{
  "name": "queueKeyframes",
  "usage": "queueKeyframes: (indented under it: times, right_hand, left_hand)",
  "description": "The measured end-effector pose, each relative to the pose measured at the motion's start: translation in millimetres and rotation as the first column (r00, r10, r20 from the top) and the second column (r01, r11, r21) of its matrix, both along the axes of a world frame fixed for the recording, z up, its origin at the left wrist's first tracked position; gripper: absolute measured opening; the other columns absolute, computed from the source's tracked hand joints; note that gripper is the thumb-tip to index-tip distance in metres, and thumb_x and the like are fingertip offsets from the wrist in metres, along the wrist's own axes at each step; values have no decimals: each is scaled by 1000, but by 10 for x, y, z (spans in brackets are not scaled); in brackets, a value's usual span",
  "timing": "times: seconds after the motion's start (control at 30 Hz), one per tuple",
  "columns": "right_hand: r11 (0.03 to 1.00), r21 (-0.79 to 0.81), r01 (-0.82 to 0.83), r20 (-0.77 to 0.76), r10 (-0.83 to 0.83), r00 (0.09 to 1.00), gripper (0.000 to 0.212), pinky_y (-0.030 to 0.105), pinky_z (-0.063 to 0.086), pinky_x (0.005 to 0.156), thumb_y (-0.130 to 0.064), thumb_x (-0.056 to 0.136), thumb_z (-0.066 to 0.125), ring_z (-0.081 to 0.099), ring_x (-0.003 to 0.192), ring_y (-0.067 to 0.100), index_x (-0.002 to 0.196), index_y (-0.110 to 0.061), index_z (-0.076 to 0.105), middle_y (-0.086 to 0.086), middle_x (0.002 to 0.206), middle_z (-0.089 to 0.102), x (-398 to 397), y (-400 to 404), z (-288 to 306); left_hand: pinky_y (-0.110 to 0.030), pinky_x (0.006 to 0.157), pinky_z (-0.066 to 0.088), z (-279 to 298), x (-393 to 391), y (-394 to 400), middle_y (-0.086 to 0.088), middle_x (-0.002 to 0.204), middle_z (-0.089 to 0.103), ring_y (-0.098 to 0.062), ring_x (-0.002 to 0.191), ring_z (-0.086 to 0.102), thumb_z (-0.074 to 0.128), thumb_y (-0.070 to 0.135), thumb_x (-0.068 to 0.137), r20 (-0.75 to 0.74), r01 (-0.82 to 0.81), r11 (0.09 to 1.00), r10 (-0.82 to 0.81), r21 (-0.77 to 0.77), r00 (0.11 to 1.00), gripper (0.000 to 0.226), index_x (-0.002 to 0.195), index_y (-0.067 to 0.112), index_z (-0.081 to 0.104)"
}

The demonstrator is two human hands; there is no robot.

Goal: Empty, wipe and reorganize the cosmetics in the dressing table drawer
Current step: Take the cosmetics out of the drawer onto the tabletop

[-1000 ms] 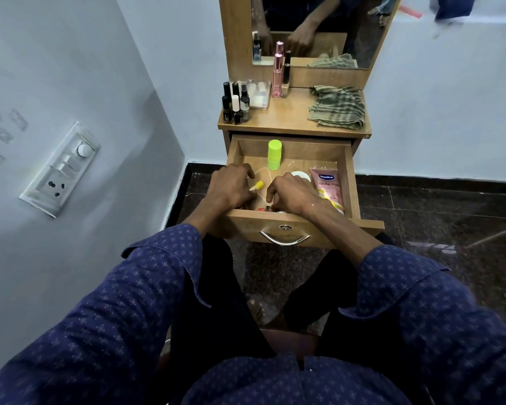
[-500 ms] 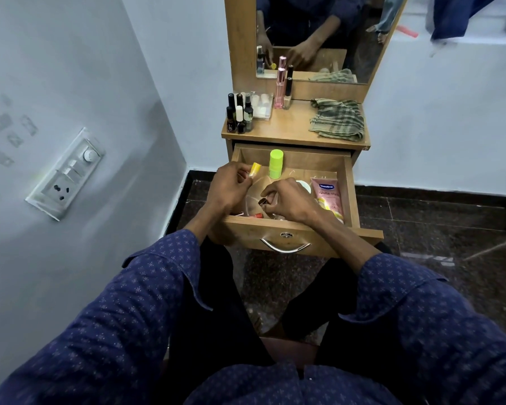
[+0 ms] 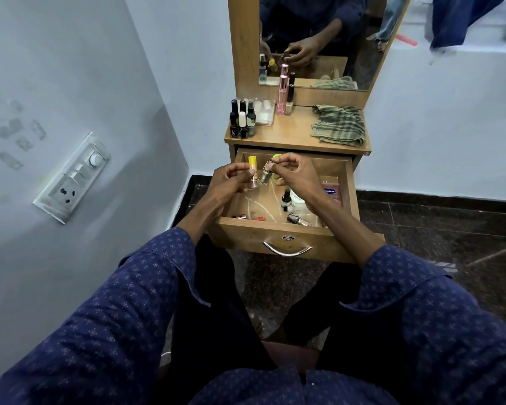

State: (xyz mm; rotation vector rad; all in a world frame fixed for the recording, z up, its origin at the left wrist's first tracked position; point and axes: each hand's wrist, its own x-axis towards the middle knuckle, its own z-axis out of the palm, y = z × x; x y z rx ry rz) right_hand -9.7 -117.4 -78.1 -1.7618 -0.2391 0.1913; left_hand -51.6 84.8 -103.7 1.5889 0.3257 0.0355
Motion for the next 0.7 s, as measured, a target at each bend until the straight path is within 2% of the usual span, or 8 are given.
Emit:
queueKeyframes:
  times: [0.07, 0.13, 0.2, 0.27, 0.37, 0.53, 0.6, 0.7]
  right_hand:
    - [1000, 10, -1, 1, 1, 1000, 26, 30, 63, 71, -24, 87, 85, 70, 80, 11, 106, -12, 73, 8, 100, 71, 41, -23, 16]
    - [1000, -15, 1, 12, -1, 1000, 28, 31, 63, 71, -25, 86, 85, 72, 81, 12, 107, -11, 72, 6, 98, 71, 84, -47, 35]
    - [999, -40, 14, 40, -13, 999, 27, 37, 64, 72, -26, 86, 84, 76, 84, 20, 106, -12, 72, 10, 99, 73, 153, -67, 56]
    - [996, -76, 40, 105, -32, 994, 21, 41, 64, 75, -25, 87, 84, 76, 88, 25, 101, -16, 72, 7, 96, 74, 255, -81, 122]
    - [987, -139, 81, 223, -49, 974, 18, 34, 63, 74, -25, 86, 84, 73, 84, 19, 97, -21, 71, -4, 89, 71, 475, -48, 289]
    - [964, -206, 169, 347, -89, 934, 24, 13, 52, 66, -25, 86, 82, 63, 76, 0, 106, -14, 75, -8, 90, 71, 838, 102, 532]
    - [956, -214, 199, 360, -113, 926, 23, 19, 55, 71, -22, 84, 82, 65, 78, 4, 105, -15, 75, -7, 89, 72, 949, 178, 568]
    - [953, -219, 211, 377, -117, 919, 20, 33, 60, 75, -18, 81, 80, 69, 78, 13, 100, -15, 74, -8, 85, 71, 1062, 283, 586]
  left_hand:
    - [-19, 66, 58, 47, -9, -36, -9, 105, 77, -13, 86, 73, 75, 14, 95, 20, -21, 999, 21, 38, 1000, 29, 123, 5, 73]
    - [-14, 67, 56, 120, -13, -68, -4, 100, 74, -9, 83, 70, 73, 13, 97, 82, -43, 973, 25, 229, 996, 24, 121, 9, 74]
    - [-10, 67, 52, 221, 26, -55, 3, 94, 72, -5, 80, 68, 77, 19, 92, 181, -86, 890, 4, 447, 983, 25, 117, 16, 74]
    - [-13, 68, 52, 370, 112, -15, 9, 90, 71, -4, 79, 67, 82, 25, 87, 271, -137, 806, -31, 576, 962, 26, 110, 22, 71]
    - [-26, 70, 55, 692, 265, 46, 10, 94, 70, -7, 81, 66, 81, 24, 84, 361, -161, 686, -158, 710, 919, 24, 102, 22, 66]
    - [-30, 75, 49, 1110, 569, 58, 3, 98, 66, -17, 86, 63, 81, 17, 86, 259, -96, 383, -401, 919, 879, 17, 100, 20, 72]
    - [-37, 81, 50, 1172, 690, 27, 0, 104, 63, -23, 90, 63, 78, 14, 87, 209, -81, 291, -441, 953, 873, 16, 101, 20, 77]
    - [-45, 96, 45, 1223, 831, -23, -4, 113, 61, -28, 98, 62, 75, 11, 88, 155, -61, 221, -440, 973, 885, 28, 115, 20, 75]
